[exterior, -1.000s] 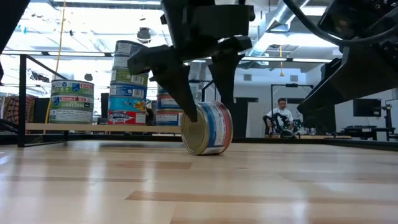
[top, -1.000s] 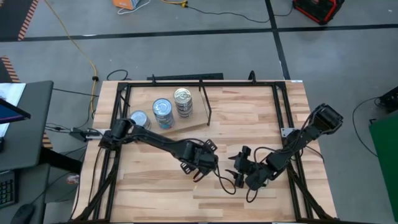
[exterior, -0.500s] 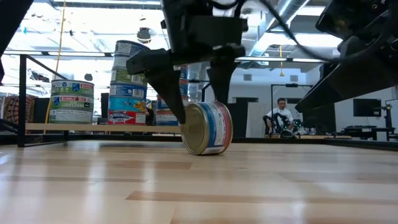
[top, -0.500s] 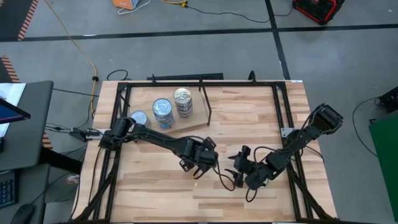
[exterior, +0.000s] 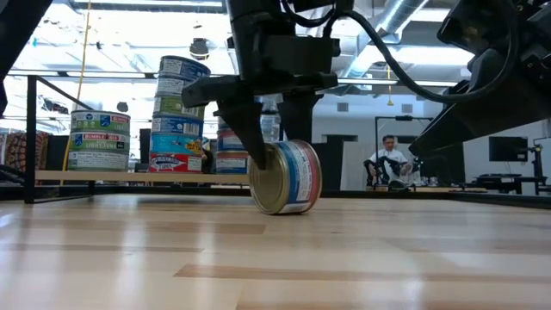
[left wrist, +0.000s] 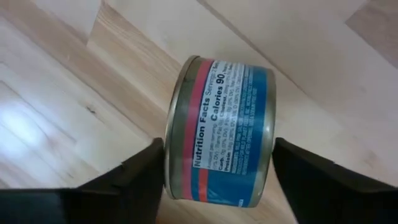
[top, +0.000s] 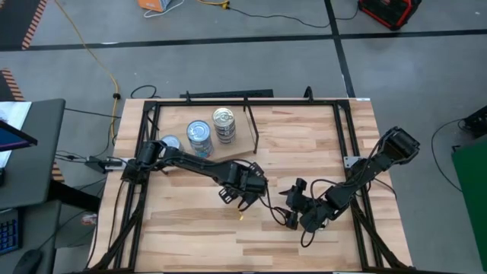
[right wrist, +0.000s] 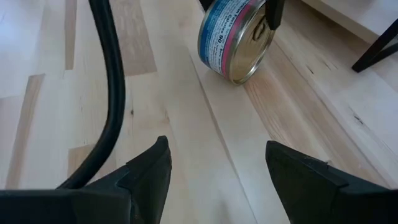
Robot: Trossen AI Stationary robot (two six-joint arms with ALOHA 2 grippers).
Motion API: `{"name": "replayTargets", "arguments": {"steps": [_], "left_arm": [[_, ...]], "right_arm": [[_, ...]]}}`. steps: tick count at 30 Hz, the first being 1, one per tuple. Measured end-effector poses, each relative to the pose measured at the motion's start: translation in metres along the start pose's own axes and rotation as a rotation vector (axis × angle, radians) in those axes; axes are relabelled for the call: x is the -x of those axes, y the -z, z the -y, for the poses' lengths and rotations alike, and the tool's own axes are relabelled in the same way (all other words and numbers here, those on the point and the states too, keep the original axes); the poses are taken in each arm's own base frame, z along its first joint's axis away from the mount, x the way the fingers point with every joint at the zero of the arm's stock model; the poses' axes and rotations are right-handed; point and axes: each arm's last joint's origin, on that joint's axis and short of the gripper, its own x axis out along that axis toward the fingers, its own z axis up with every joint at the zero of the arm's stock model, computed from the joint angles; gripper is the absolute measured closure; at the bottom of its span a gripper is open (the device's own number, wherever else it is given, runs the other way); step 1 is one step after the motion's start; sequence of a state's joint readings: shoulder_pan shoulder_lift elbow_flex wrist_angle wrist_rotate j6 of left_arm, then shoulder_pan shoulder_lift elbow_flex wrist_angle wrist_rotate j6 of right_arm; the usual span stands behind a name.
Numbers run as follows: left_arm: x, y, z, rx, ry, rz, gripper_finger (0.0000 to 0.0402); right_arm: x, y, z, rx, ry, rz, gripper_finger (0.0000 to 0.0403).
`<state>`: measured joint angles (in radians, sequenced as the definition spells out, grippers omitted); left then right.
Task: Stack canned seafood by type on shelf
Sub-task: Stack the blue pink tuna can on top of the blue pink tuna can on the shelf
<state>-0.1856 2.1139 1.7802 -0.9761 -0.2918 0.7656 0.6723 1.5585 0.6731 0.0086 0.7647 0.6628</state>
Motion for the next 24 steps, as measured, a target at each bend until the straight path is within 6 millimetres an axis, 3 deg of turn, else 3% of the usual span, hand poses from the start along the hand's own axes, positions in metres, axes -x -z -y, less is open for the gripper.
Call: {"name": "replayTargets", "arguments": {"steps": [6, 13, 18, 24], "left_arm": [[0.001, -0.001, 0.003, 0.063, -0.015, -0.028, 0.0209], [0.009, -0.004, 0.014, 0.057, -0.062, -0.113, 0.0211], [0.047, 0.002, 0.014, 0.085, -0.204, -0.128, 0.0211], [0.107, 0.025, 0.005, 0.253, -0.35, -0.044, 0.0211]], "right_arm": [[0.0, 0.0, 0.0, 0.001, 0.0, 0.0, 0.0117], [0.0, 0.0, 0.0, 0.001, 0.0, -0.001, 0.0117], [0.0, 0.0, 0.0, 0.012, 0.009, 0.006, 0.0117], [0.0, 0.0, 0.0, 0.017, 0.021, 0.016, 0.0117]]}}
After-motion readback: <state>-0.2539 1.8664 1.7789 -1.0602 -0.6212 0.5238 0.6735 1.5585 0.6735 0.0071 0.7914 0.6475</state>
